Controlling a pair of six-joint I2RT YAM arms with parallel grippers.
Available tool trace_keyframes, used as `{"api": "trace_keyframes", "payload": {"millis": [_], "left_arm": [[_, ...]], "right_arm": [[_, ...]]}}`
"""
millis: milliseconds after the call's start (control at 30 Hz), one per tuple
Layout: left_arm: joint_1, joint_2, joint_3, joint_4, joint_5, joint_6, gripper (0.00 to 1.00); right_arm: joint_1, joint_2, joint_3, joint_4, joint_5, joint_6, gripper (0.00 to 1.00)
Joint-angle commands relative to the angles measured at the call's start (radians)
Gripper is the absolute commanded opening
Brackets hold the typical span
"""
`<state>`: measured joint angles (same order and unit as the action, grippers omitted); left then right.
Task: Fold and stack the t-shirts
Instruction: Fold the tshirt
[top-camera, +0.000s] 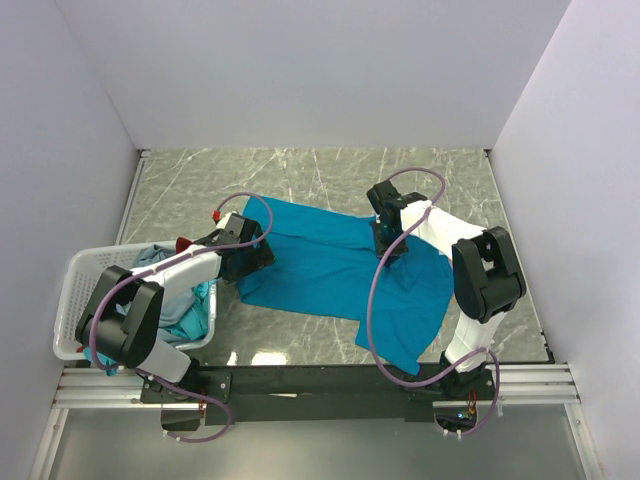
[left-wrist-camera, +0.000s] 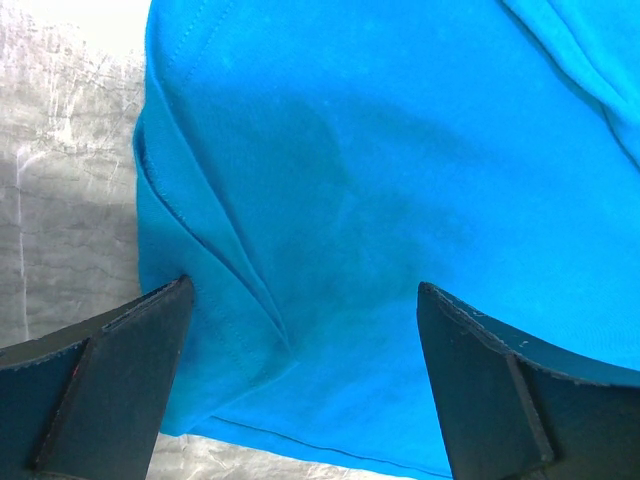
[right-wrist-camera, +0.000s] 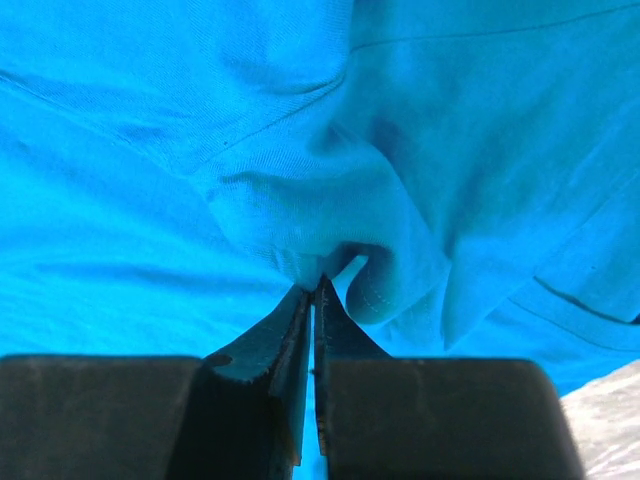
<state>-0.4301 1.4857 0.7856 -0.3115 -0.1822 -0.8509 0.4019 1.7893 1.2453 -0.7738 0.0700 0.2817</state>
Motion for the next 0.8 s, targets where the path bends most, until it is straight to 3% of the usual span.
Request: {"api": "trace_keyframes", "payload": {"millis": [0,167,767], "left_arm": [[-0.001,-0.030,0.026,-0.018,-0.066,0.009,0.99],[0.001,-0.015,0.029,-0.023,-0.077,0.010,0.99],[-0.001,0.099,0.075,-0.086,-0.149,-0.019,0.99]], "right_arm": [[0.008,-0.014,0.040,-0.042,0.034,-0.022,0.09],[0.008,-0.004,0.062,-0.053,0.048,-0.056,0.13],[0.009,0.012,0.060,-0.016,0.016,-0.078,0.14]]}}
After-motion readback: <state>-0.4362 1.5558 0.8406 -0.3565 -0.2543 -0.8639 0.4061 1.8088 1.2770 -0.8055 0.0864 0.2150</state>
